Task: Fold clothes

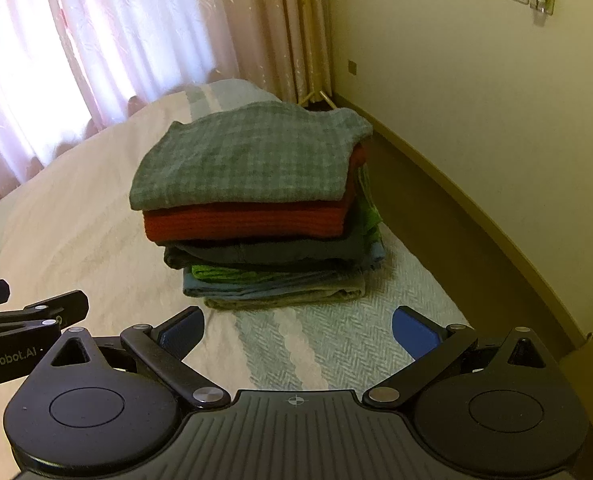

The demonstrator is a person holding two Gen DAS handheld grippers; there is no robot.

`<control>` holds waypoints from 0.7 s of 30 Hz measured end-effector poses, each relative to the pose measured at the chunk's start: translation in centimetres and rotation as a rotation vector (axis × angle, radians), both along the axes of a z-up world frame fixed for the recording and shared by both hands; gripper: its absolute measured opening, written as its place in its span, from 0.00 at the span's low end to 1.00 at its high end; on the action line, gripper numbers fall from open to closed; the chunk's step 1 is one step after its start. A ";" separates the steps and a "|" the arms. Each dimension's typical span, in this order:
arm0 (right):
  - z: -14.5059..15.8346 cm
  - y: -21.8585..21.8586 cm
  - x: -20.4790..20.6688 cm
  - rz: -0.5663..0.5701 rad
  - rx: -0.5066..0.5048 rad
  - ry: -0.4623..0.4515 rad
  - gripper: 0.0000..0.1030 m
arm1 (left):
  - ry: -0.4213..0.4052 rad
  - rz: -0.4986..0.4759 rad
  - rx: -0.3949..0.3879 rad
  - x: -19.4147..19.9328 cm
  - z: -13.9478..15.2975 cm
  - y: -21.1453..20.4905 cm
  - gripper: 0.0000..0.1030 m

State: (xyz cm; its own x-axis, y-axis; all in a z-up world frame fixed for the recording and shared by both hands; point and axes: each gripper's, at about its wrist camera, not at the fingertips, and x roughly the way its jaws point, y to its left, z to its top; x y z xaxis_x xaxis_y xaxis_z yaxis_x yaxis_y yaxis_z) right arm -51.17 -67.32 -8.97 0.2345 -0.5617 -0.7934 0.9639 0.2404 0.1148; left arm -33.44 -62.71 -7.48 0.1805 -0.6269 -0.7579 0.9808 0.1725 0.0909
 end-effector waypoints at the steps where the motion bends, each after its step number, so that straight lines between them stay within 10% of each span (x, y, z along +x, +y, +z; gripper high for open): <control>1: -0.1 0.0 0.0 -0.002 0.004 0.004 0.99 | 0.001 -0.001 0.003 -0.1 -0.1 -0.1 0.88; 21: -1.7 -0.2 -0.5 -0.014 0.057 0.009 0.99 | 0.008 -0.012 0.047 -0.8 -1.9 -0.8 0.88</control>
State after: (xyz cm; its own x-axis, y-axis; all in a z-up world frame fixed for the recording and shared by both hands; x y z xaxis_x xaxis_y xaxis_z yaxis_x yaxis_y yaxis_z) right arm -51.63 -67.55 -10.65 0.2199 -0.5190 -0.8260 0.9681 0.2203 0.1193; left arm -34.26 -63.47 -9.43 0.1665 -0.5926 -0.7881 0.9836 0.1562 0.0903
